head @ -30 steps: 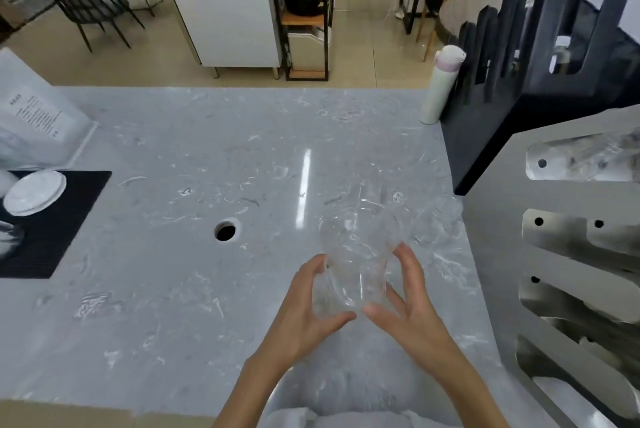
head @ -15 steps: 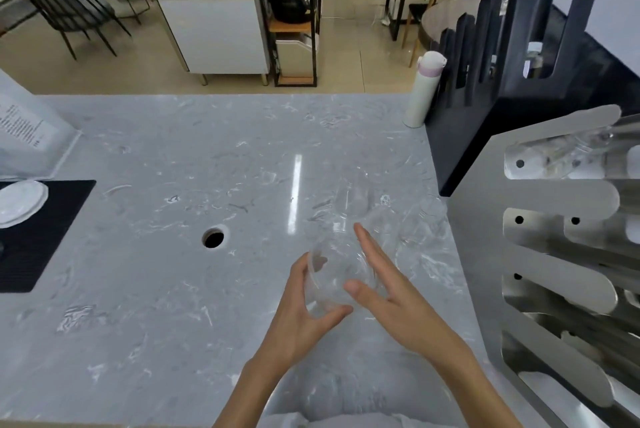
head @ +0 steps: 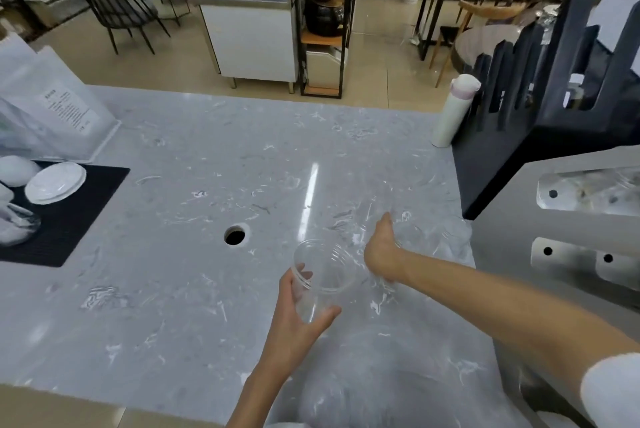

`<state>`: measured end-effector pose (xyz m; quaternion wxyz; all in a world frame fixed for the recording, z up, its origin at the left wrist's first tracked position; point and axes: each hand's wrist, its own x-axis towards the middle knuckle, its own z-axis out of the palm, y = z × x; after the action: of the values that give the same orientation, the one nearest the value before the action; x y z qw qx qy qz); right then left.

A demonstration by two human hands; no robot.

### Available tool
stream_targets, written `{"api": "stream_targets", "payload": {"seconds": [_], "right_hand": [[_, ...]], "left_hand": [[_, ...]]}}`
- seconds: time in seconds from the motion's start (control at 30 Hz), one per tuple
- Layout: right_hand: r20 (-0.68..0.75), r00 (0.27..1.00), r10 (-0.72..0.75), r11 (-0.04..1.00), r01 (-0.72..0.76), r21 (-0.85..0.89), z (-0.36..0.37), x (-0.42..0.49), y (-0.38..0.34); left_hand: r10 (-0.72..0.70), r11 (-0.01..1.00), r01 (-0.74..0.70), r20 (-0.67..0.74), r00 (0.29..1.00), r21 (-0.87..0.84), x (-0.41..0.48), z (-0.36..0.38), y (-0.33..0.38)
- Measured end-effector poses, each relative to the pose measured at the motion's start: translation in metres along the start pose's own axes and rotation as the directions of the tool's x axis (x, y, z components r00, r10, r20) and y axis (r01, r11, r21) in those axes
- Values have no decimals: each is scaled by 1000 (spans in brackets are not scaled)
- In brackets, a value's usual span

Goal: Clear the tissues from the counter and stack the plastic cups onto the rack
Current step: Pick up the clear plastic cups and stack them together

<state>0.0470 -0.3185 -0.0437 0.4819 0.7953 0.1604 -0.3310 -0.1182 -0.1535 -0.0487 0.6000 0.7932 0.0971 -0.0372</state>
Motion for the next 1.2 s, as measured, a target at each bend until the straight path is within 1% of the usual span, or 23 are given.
{"api": "stream_targets", "payload": {"seconds": [0.07, 0.1, 0.17, 0.23, 0.27, 0.3, 0.37, 0.4, 0.43, 0.47, 0.5, 0.53, 0.57, 0.6, 0.63, 0.67, 0.7, 0.77, 0.87, 0.93, 1.0, 1.1, 1.2], "right_hand": [[71, 996, 57, 995, -51, -87, 8, 13, -11], [75, 993, 90, 993, -83, -87, 12, 16, -13], [38, 995, 89, 996, -88, -29, 17, 15, -10], [-29, 998, 63, 986, -58, 158, 14, 7, 1], [-107, 991, 76, 951, -40, 306, 14, 2, 7], [-214, 970, 114, 875, 4, 484, 15, -3, 13], [-370, 910, 190, 598, 192, 778, 18, -22, 26], [-405, 876, 263, 381, 291, 877, 23, -34, 32], [-393, 841, 371, 89, 389, 917, 31, -46, 37], [-327, 814, 479, -222, 473, 852, 40, -60, 43], [-239, 793, 561, -476, 545, 690, 48, -76, 48], [-161, 778, 607, -648, 602, 466, 57, -89, 53], [-112, 774, 623, -742, 631, 226, 66, -99, 55], [-101, 783, 614, -785, 619, 20, 74, -108, 54], [-124, 796, 593, -805, 585, -96, 80, -117, 49], [-168, 798, 579, -815, 570, -101, 82, -127, 42], [-206, 796, 569, -814, 581, -7, 82, -137, 34], [-301, 787, 538, -759, 608, 231, 81, -149, 18], [-470, 807, 357, -686, 568, 455, 77, -156, 6], [-541, 812, 220, -586, 554, 592, 70, -157, 3], [-571, 810, 134, -513, 550, 659, 63, -158, 1], [-581, 808, 95, -479, 549, 685, 50, -157, 0], [-622, 783, -6, -357, 579, 733, 36, -154, 7]], "left_hand": [[-14, 1000, 14, -23, 1000, -13, -2, -2, -3], [-25, 1000, 24, -35, 999, -18, -3, -3, -5], [-49, 999, 48, -45, 998, -22, -5, -4, -7], [-67, 998, 66, -40, 997, -22, -6, -5, -10], [-72, 997, 72, -30, 997, -18, -6, -5, -11], [-78, 997, 78, -20, 997, -11, -6, -4, -11], [-69, 998, 69, -5, 998, 10, -3, -3, -9], [-55, 998, 55, 5, 998, 21, -1, -1, -8], [-41, 999, 40, 17, 999, 32, 0, 1, -6], [-26, 999, 25, 26, 999, 43, 2, 4, -4], [-14, 998, 12, 31, 999, 56, 3, 6, -2], [-2, 997, -1, 35, 999, 71, 4, 10, 1], [10, 996, -14, 42, 999, 86, 5, 13, 4], [23, 995, -28, 52, 998, 99, 6, 17, 6], [36, 993, -43, 66, 997, 112, 6, 21, 8], [50, 991, -59, 76, 996, 122, 6, 23, 9], [65, 988, -76, 87, 994, 131, 7, 26, 10], [95, 985, -108, 100, 990, 131, 7, 29, 11], [135, 984, -145, 97, 986, 104, 6, 29, 15], [137, 987, -143, 78, 988, 79, 3, 29, 21], [134, 990, -135, 38, 990, 37, 1, 26, 25], [122, 992, -122, -34, 992, 12, 0, 19, 24], [96, 995, -96, -62, 993, 1, 0, 12, 18]]}}
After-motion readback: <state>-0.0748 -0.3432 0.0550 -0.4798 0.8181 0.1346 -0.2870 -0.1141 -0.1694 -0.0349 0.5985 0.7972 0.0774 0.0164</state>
